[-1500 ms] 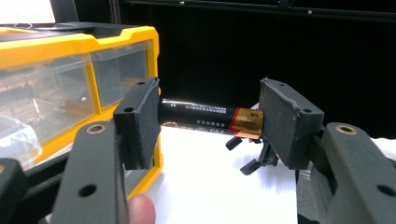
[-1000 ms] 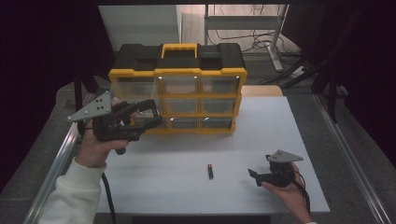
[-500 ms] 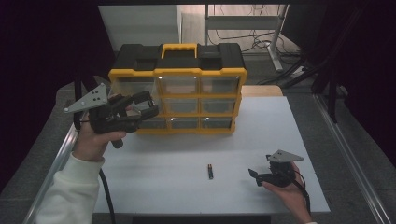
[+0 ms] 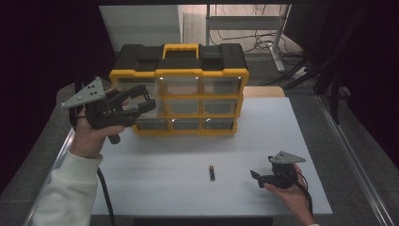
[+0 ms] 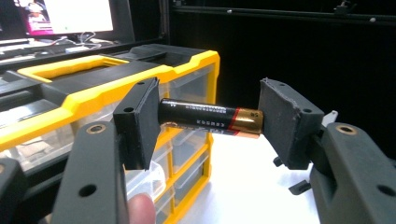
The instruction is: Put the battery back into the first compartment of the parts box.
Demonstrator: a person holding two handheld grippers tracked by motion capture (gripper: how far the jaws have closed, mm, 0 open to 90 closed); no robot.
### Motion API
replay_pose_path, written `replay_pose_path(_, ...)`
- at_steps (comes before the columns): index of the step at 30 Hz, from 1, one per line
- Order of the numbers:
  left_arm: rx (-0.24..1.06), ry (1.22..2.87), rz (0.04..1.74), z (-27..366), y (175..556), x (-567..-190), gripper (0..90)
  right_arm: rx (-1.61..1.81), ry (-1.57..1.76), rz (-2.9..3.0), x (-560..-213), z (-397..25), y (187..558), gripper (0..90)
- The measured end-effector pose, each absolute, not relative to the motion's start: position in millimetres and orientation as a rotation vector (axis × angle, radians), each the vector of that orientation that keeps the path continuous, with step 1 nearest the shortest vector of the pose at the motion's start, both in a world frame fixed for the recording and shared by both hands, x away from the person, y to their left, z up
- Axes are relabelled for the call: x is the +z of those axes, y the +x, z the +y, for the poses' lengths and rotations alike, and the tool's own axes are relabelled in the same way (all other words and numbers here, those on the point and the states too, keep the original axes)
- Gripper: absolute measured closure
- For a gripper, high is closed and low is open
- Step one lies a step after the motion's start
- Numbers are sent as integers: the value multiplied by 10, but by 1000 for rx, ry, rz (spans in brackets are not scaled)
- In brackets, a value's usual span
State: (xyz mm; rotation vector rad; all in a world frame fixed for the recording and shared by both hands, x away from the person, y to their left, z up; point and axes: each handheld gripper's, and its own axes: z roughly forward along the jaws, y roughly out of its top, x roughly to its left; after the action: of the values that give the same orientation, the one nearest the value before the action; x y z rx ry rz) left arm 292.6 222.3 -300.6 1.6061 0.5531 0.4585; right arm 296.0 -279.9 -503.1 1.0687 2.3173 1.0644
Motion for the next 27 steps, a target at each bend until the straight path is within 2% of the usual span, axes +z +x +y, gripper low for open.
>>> replay_pose_path(27, 576, 1614, 721, 2356, 3106, -3028, 407, 1063, 1069, 2317, -5033, -2804, 2963, 97)
